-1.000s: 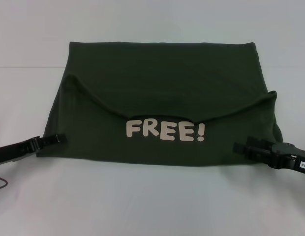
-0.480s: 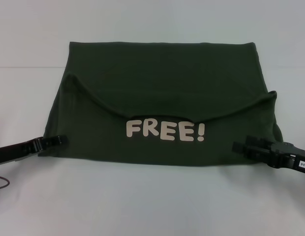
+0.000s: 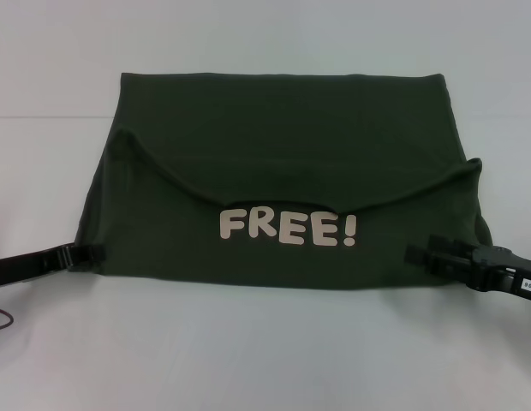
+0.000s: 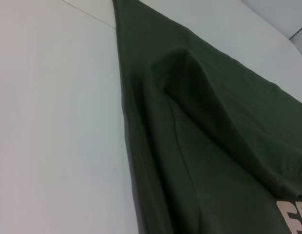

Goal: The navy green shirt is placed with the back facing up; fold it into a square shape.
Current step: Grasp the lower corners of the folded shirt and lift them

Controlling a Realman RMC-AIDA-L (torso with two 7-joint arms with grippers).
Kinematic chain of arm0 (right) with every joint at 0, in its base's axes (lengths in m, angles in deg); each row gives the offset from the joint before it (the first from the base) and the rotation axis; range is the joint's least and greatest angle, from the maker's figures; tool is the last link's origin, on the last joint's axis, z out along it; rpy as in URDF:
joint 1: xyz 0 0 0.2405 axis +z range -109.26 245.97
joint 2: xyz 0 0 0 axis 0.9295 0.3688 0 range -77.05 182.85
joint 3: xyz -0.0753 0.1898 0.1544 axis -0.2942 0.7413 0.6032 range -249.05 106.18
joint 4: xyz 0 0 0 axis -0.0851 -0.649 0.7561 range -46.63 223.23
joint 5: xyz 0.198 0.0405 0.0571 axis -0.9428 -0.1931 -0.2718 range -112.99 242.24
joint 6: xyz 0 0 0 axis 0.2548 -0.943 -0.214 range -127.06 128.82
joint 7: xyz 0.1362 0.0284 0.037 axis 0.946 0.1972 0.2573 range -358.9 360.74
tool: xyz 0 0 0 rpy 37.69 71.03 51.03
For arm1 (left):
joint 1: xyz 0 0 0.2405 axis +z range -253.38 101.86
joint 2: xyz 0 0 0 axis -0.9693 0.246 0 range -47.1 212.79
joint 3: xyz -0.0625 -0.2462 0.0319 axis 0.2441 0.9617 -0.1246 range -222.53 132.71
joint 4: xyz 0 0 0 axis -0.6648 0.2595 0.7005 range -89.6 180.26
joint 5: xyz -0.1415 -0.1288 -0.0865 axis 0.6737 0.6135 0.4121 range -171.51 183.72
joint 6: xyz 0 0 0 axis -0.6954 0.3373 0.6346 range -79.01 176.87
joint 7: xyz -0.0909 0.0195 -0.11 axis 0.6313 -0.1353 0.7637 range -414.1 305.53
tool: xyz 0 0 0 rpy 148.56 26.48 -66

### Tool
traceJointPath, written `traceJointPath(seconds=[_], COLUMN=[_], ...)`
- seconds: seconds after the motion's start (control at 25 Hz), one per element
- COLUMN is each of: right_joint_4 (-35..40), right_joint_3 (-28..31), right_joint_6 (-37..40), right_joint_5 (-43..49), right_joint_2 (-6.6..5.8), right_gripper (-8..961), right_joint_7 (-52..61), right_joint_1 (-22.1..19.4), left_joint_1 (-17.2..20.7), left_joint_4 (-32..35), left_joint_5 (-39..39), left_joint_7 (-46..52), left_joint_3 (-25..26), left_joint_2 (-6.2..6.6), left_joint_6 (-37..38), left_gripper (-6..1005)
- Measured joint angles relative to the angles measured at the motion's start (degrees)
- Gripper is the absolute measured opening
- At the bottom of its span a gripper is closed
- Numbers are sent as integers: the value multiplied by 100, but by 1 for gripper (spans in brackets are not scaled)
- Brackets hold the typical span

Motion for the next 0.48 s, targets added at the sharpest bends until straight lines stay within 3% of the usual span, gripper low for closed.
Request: traceJointPath(seconds=[0.32,0.48], right_joint_4=[0,4], right_joint_3=[10,16], right_joint_6=[16,45], right_joint_5=[-27,-42], right_joint_2=[0,-9], right_gripper=[872,871], right_joint_7=[9,89], right_joint_1=[2,8], left_joint_1=[-23,-34], left_joint_4=[0,0], left_joint_5=[-1,-1], left_joint_7=[4,2], left_joint_3=[-62,-60], left_joint_2=[2,15], left_joint_6=[29,44], left_gripper=[110,56])
